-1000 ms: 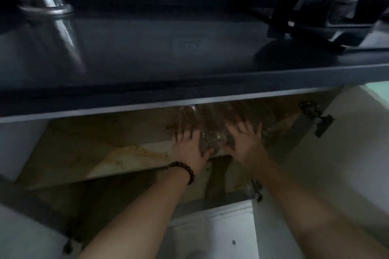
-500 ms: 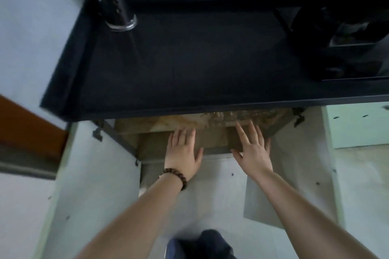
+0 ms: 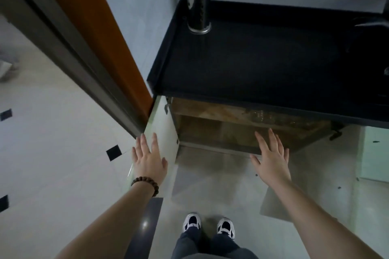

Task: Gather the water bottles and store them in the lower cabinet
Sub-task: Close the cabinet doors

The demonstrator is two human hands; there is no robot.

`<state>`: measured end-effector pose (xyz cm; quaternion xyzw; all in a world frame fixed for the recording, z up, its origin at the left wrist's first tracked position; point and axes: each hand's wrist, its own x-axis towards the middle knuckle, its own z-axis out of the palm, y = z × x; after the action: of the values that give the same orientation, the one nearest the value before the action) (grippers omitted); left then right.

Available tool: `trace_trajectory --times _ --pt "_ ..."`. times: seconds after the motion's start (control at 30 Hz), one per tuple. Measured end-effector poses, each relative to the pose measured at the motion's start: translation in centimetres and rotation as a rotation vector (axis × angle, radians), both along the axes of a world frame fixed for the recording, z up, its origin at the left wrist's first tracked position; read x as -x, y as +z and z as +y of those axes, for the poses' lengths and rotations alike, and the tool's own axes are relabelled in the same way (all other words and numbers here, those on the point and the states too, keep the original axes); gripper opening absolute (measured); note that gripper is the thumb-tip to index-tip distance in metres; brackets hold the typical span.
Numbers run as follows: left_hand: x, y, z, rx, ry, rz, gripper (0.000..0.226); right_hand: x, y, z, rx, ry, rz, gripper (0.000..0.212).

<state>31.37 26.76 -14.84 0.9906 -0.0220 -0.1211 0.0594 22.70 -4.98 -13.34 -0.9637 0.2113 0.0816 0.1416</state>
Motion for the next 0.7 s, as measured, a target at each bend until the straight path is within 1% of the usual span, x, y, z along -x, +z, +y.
trace_trajectory --times 0.07,0.13,0.2,0.4,0.5,0.6,0.7 --pt "1.0 -0.7 1.7 -0.035 0.096 0.057 0.088 -0.3 0.0 0.5 0.005 0.023 0.015 0.069" --pt "1.8 -1.3 2.6 -0.021 0.167 0.116 0.091 -0.5 0.0 1.0 0.026 0.051 0.036 0.07" --pt "2.3 -1.6 3.0 0.017 0.173 0.146 0.093 -0.6 -0.2 1.1 0.034 0.066 0.054 0.071" --pt "3.6 -1.6 1.5 0.086 0.103 0.155 0.095 0.3 -0.3 0.9 0.012 0.068 0.083 0.071" --pt "4.7 -1.9 -0.5 0.132 0.02 0.171 0.1 1.4 -0.4 0.1 0.01 0.051 0.086 0.07" --pt "5.2 -2.1 -3.2 0.165 -0.083 0.202 0.104 3.1 -0.5 -1.3 0.017 0.0 0.084 0.069" --pt "5.0 -2.0 -6.6 0.185 -0.128 0.215 0.112 5.2 -0.3 -3.4 0.012 -0.09 0.075 0.072"
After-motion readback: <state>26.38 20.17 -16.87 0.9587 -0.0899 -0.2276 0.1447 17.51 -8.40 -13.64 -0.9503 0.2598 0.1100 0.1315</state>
